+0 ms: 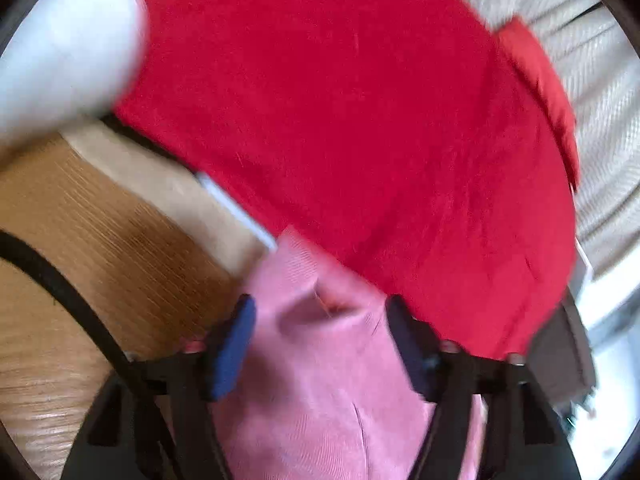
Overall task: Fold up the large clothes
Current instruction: 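Release the hem and smooth the folded jacket with both tools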
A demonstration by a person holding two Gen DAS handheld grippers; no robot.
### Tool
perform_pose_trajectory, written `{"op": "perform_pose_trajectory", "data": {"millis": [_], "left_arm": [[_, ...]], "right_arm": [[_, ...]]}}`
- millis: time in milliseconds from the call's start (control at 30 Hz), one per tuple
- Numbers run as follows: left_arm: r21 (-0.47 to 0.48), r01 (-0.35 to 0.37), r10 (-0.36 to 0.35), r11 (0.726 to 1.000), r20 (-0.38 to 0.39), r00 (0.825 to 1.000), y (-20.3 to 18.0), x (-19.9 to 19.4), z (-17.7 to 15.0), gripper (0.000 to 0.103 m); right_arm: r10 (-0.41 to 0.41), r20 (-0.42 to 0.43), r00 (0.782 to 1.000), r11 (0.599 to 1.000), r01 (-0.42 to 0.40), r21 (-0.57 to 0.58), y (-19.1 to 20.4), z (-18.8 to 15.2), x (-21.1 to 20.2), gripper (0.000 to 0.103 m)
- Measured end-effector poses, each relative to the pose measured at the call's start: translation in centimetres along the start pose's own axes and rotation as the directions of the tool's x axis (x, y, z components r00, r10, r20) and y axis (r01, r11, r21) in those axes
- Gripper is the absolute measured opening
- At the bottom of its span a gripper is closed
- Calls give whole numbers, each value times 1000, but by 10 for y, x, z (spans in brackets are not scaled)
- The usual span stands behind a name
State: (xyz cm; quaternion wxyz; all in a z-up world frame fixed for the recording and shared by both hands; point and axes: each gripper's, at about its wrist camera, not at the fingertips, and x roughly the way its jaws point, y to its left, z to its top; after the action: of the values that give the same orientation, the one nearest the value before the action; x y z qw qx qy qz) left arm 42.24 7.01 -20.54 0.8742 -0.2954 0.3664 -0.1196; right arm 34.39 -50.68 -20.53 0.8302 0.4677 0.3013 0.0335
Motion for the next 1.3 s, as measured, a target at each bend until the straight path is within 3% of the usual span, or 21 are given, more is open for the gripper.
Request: {"op": "perform_pose_trajectory", "data": {"millis": [33,100,233,300,367,500,600,633,700,767,833,900,1100,1200,1300], "left_arm": [[18,-20,18,1000,67,998,-5,-16,-1,83],[68,-38,29,997,119,992,-16,-36,-4,85],[222,-126,119,967,43,992,-39,-54,-36,85],[317,-204,216,926,-4,976,-42,-57,-60,85],[397,-208,243,894,-39,969,-45,-59,-84,85],[443,-260,345,858,-123,930,-28,-51,-125,85],[464,-265,385,845,-184,904,-12,-33,-140,86],[451,-256,375,855,-196,906,-8,-30,-140,89],[435,-265,373,860,-182,910,-2,-28,-143,95],[453,-292,407,842,-179,896,1,-23,-148,103],[443,-291,402,848,-181,897,3,-22,-154,103],[464,-302,410,833,-152,899,2,-22,-160,103],[479,-325,432,815,-131,892,-7,-26,-162,103],[533,-367,450,763,-29,893,-26,-37,-161,103],[546,-382,427,746,49,903,-41,-47,-161,103]], "right_arm": [[-16,31,999,999,17,-45,8,-3,-15,82],[-22,64,998,987,32,-160,31,-17,-33,81],[-75,-1,997,937,70,-343,72,-54,-32,67],[-96,-42,995,916,72,-395,84,-75,-26,67],[-138,-71,988,896,94,-434,89,-97,-23,67],[-228,-102,968,872,157,-465,83,-136,-9,67],[-364,-181,914,851,247,-464,64,-161,10,66],[-389,-224,894,853,258,-453,54,-168,18,66],[-403,-162,901,812,270,-517,56,-179,18,67],[-445,-121,888,768,308,-561,61,-189,19,67],[-448,-93,889,761,325,-562,61,-193,16,67],[-465,-89,881,746,335,-575,62,-195,17,67],[-442,-130,887,763,297,-574,67,-185,17,68],[-383,-124,915,795,259,-549,76,-175,12,68],[-313,-35,949,787,239,-569,94,-164,-4,68]]}}
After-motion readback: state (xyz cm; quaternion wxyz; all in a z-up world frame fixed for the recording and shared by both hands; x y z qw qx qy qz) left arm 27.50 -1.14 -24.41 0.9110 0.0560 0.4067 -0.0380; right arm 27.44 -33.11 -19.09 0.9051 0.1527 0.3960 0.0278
